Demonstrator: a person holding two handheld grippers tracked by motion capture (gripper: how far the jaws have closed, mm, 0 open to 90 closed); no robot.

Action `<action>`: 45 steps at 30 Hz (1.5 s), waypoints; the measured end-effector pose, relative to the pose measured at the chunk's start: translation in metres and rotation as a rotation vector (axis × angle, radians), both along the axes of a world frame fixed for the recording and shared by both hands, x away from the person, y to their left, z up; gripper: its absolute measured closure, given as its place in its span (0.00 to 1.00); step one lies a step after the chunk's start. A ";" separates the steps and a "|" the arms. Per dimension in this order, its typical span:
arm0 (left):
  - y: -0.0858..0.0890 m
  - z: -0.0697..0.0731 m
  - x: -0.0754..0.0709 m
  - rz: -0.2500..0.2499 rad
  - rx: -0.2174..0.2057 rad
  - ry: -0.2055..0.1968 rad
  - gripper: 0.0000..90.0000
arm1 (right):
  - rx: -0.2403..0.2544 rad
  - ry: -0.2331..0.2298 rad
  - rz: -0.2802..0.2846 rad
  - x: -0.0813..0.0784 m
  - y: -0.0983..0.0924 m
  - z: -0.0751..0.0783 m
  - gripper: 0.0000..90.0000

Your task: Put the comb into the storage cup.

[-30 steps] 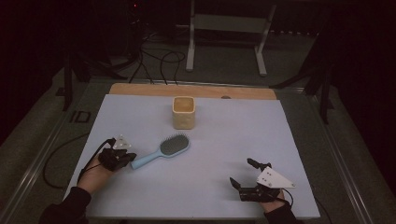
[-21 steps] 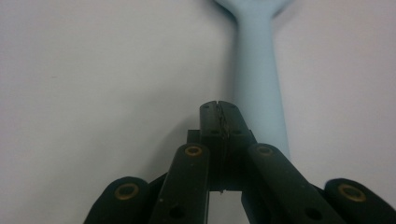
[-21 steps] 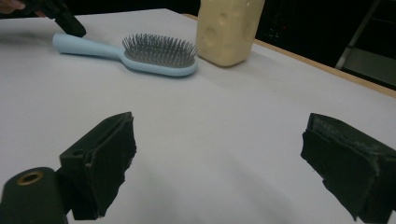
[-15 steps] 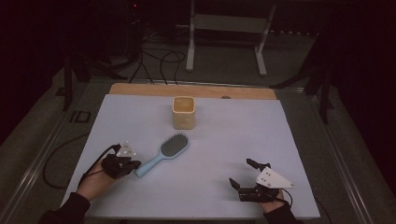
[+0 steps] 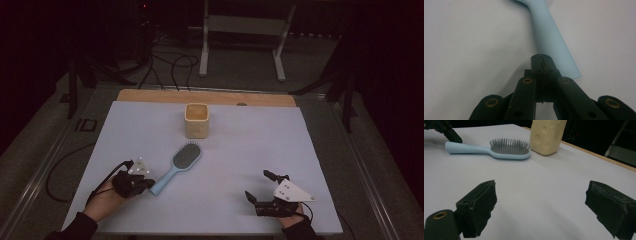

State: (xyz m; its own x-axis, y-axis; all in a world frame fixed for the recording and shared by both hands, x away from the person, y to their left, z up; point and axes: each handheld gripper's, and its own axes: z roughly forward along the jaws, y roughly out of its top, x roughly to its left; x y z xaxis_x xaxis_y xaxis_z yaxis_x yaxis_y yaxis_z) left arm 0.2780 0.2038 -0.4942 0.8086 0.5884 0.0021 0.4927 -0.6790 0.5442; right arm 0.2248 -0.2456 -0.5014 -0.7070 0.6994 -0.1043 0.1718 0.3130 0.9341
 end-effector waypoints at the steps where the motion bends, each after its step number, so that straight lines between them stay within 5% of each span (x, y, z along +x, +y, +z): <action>1: -0.002 0.000 -0.001 -0.007 0.003 -0.002 1.00 | 0.000 0.000 0.000 0.000 0.000 0.000 0.10; 19: -0.014 0.003 -0.008 -0.054 -0.001 0.014 1.00 | -0.002 0.000 0.004 0.000 0.000 0.000 0.10; 38: -0.007 0.020 -0.006 0.093 -0.031 -0.005 0.99 | -0.003 -0.002 0.004 0.000 0.001 0.000 0.10; 42: -0.008 0.027 -0.006 0.139 -0.053 -0.022 0.91 | -0.004 0.000 0.005 0.000 0.001 0.000 0.10; 45: -0.012 0.031 -0.006 0.148 -0.030 -0.042 0.83 | -0.003 -0.004 0.005 0.000 0.000 0.000 0.10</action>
